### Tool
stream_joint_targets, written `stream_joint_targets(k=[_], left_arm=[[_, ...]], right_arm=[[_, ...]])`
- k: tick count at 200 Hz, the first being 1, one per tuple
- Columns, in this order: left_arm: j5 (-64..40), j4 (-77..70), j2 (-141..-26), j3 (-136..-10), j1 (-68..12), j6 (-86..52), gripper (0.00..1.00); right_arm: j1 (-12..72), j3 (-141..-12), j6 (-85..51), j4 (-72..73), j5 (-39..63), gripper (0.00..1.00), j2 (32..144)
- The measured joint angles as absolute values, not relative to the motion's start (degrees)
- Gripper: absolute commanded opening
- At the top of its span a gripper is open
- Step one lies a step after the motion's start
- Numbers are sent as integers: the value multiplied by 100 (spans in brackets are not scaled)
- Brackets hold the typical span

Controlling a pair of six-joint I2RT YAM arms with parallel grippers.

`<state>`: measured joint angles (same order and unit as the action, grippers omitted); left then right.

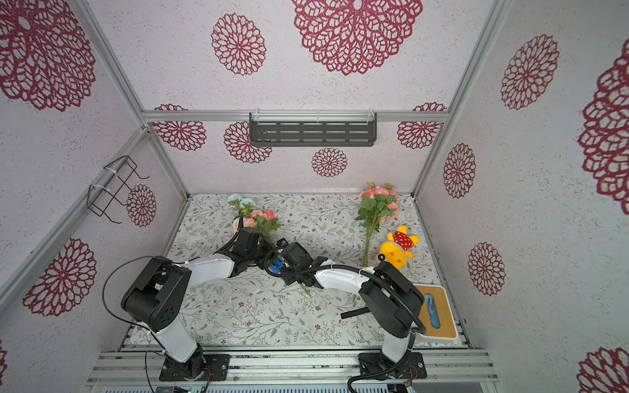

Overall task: Wrap bouquets with tape
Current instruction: Wrap the tape around the bouquet.

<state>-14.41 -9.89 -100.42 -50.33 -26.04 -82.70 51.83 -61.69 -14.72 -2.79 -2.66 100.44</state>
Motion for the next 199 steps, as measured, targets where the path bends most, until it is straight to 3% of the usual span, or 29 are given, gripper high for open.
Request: stream_joint_targets(k=[20, 46, 88, 119, 149, 185, 199], left_arm=[[-1415, -950, -10042, -5076, -2613, -8158, 0], [-1306, -803, -10042, -5266, -2628, -7902, 0], [-1194, -808, -10042, -5323, -2696, -7636, 0], [-1120, -897, -10040, -5319, -2797, -7601, 0], [-1098, -1028, -10040, -5315, -2814, -7518, 0], [-1081, -1142, -10036, -5297, -2818, -7502, 0], [-1111, -1201, -10036, -5297, -2818, -7502, 14]], right_arm=[[4912, -5992, -1778, 3, 484, 45, 9900], [4377, -5843, -2270, 274, 1575, 57, 9815], [3913, -5878, -2768, 537, 2886, 60, 9891], [3863, -6031, -3094, 851, 3616, 49, 10388], [3813, -5996, -3225, 958, 3872, 0, 10704], [3977, -6163, -2738, 370, 3094, 0, 10521], [4119, -6239, -2523, 51, 2536, 0, 10396]])
